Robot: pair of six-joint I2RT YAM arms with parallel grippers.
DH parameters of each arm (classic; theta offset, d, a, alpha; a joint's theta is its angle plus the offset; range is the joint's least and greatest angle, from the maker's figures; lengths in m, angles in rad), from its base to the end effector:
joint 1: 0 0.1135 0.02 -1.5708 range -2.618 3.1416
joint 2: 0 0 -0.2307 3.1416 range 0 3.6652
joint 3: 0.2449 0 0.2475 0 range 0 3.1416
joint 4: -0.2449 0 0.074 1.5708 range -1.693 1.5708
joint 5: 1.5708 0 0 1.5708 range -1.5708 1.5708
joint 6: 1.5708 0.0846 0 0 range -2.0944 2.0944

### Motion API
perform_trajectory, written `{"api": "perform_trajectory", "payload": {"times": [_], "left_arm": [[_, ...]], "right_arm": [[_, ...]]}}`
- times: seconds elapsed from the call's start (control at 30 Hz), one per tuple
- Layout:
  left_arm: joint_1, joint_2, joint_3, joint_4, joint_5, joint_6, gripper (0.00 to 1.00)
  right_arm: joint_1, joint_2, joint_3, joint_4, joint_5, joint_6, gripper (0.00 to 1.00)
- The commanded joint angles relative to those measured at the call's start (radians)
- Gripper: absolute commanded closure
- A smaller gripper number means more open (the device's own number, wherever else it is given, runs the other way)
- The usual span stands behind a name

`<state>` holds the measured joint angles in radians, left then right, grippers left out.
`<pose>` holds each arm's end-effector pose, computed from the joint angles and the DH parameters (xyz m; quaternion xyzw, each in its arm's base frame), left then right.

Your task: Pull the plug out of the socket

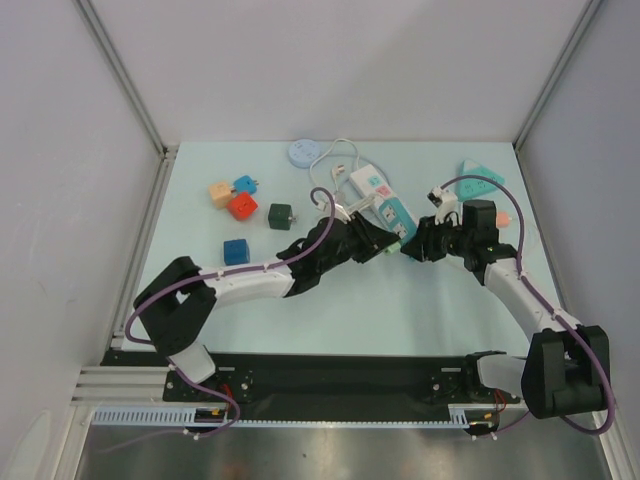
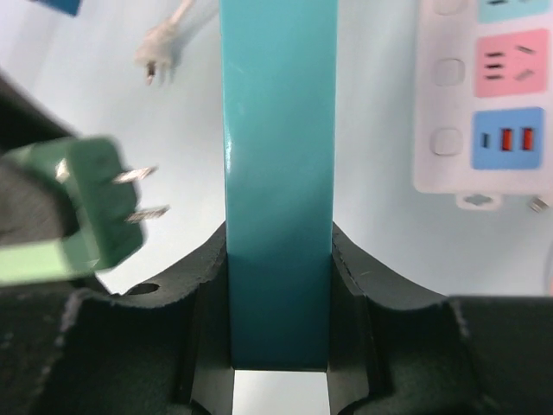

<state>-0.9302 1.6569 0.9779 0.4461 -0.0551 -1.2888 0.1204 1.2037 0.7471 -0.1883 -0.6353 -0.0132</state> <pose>0.2539 -0.3328 0.2027 -0.1567 0.7686 -0.5455 0.2953 0.2846 0.0850 0.1914 -0.1959 0.8388 0.3018 0.4087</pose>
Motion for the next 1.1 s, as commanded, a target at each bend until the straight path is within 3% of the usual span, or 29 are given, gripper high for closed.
{"api": "perform_trajectory", "payload": {"times": [0.0,0.1,0.27,0.4,0.57,0.77,1.07], "left_arm": [[0.007,-0.039,0.048,0.055,0.134,0.091,1.0],[0.03,-0.086,0.006,0.019,0.169,0.15,1.0],[0.135,-0.275,-0.134,-0.108,0.17,0.314,1.0],[0.312,-0.437,-0.275,-0.243,0.143,0.448,1.0],[0.542,-0.528,-0.318,-0.397,0.137,0.56,1.0],[0.735,-0.435,-0.256,-0.492,0.146,0.644,1.0],[0.826,-0.105,-0.035,-0.561,0.166,0.735,0.99]], "right_arm": [[-0.011,-0.029,0.02,0.104,0.143,0.044,1.0],[-0.033,-0.042,0.023,0.093,0.059,0.016,1.0],[-0.11,-0.092,0.028,0.024,-0.295,-0.139,1.0],[-0.113,-0.13,0.031,0.009,-0.354,-0.168,1.0],[-0.113,-0.141,0.029,0.01,-0.379,-0.171,1.0],[-0.111,-0.133,0.032,0.006,-0.389,-0.176,1.0],[-0.113,-0.127,0.032,0.006,-0.388,-0.177,1.0]]}}
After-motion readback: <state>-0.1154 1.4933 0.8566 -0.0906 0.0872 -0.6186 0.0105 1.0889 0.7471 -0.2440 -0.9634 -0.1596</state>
